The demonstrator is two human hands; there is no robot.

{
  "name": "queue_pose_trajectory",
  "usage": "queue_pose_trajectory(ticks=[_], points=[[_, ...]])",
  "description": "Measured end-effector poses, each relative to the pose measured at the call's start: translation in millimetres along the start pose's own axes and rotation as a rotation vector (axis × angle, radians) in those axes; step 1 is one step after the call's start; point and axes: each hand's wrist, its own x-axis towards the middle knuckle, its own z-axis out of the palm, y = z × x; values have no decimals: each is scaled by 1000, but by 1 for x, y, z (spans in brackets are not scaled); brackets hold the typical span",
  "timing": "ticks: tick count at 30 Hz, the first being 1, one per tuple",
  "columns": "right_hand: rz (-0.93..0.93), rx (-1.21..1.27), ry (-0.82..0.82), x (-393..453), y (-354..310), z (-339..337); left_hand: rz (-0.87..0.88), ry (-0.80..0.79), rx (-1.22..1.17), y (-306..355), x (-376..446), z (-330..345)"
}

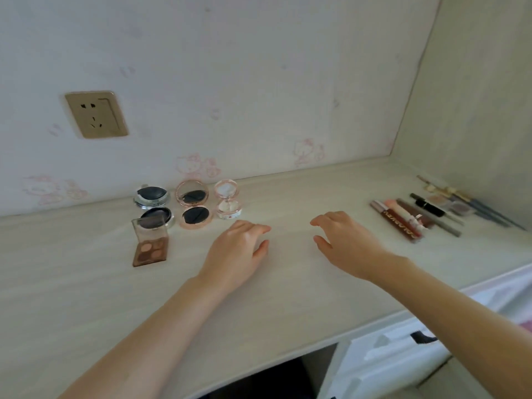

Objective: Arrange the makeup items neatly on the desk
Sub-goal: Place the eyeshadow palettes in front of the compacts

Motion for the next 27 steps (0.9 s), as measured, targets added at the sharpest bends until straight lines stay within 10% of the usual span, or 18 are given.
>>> queue_pose_trajectory(ticks=[27], points=[[438, -132, 16, -33, 235, -68, 271, -204, -101, 182, 181, 142]])
